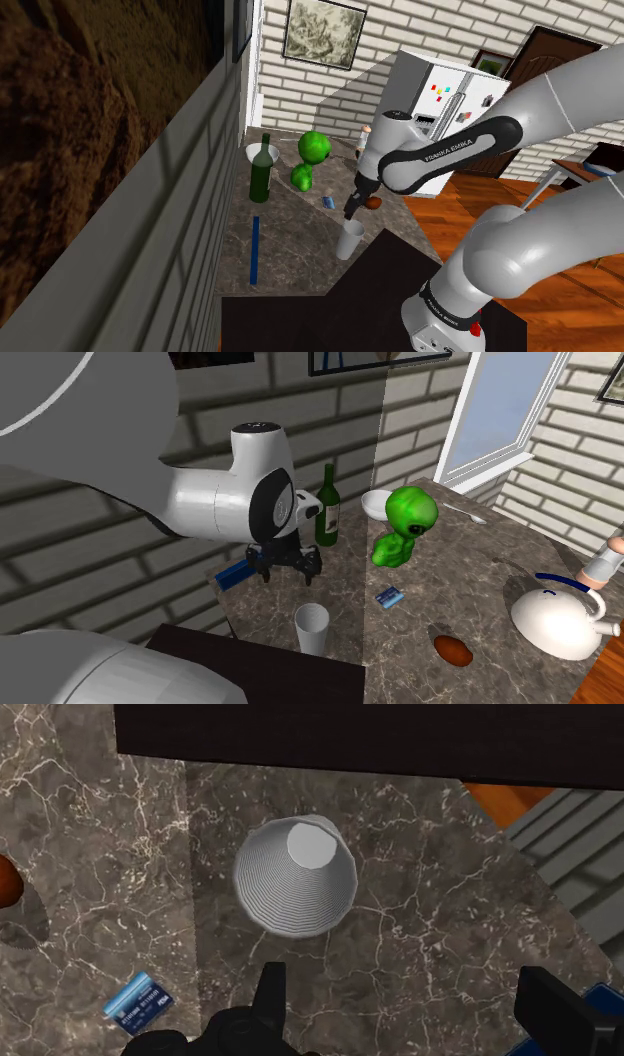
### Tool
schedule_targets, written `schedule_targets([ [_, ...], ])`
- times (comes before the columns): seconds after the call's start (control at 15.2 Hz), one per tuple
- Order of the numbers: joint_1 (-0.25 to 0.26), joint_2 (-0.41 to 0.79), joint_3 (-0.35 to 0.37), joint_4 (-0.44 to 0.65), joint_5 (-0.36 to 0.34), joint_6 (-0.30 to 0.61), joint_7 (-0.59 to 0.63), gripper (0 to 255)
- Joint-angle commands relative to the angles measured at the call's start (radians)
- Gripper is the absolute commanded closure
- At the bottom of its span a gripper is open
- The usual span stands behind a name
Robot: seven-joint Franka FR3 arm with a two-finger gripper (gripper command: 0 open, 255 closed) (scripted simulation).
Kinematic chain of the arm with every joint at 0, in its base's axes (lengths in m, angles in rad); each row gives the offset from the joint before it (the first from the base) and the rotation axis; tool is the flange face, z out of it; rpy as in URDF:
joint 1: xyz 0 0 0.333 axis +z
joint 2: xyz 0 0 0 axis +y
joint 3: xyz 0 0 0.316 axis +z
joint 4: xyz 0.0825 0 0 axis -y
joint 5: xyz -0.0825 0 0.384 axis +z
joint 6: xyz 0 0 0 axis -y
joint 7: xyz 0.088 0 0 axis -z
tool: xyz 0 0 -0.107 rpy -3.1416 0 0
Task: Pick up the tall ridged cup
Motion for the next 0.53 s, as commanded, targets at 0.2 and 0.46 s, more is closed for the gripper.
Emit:
schedule_targets([
  [0.2, -0.049, 0.222, -0.009, -0.032, -0.076, 0.239, 0.008, 0],
  [0.46, -0.092, 0.375, 0.0, -0.024, -0.156, 0.376, 0.054, 0],
])
